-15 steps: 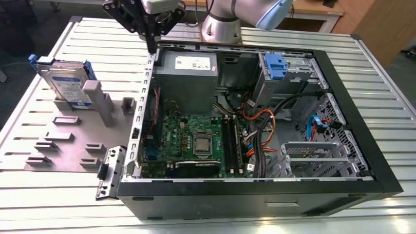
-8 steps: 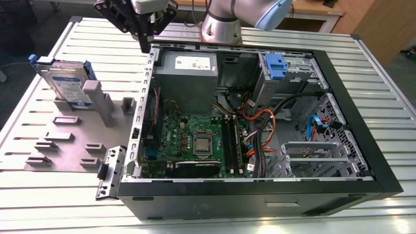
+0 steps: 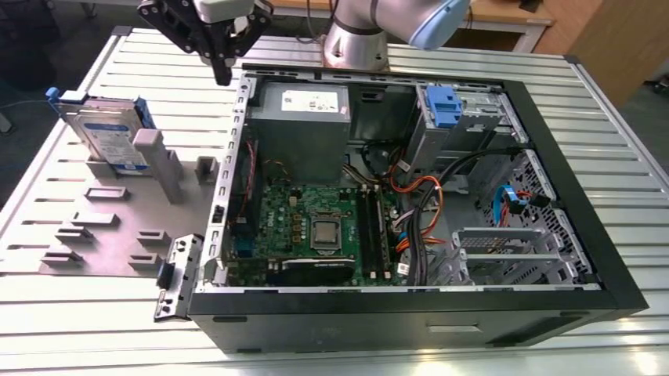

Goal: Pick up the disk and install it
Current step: 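Reach for the disk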

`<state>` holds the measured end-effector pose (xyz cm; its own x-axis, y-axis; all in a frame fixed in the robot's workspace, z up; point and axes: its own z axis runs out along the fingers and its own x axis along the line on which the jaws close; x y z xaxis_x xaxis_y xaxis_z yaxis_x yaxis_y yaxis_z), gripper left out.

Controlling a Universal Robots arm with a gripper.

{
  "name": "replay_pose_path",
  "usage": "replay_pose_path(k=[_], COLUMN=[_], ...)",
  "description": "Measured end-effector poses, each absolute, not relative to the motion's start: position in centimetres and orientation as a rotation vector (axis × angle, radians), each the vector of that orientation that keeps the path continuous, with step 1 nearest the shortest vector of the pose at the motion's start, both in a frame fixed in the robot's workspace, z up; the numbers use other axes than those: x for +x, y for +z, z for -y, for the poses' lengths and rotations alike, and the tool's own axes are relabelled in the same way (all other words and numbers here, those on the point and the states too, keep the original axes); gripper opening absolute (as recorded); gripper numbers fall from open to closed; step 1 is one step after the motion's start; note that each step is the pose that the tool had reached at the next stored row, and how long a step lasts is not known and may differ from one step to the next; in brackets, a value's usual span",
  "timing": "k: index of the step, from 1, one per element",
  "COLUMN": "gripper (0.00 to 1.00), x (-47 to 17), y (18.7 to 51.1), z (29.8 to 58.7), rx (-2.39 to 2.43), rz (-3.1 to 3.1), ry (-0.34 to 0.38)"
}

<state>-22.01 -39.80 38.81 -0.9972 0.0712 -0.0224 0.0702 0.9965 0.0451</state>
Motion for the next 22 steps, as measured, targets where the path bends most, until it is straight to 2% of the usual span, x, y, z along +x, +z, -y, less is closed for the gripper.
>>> replay_pose_path(k=[22], gripper=[0.11], x=[-24.8], y=[38.5], z=[39.8], rx=[0.110], rz=[-3.115], ry=[0.069])
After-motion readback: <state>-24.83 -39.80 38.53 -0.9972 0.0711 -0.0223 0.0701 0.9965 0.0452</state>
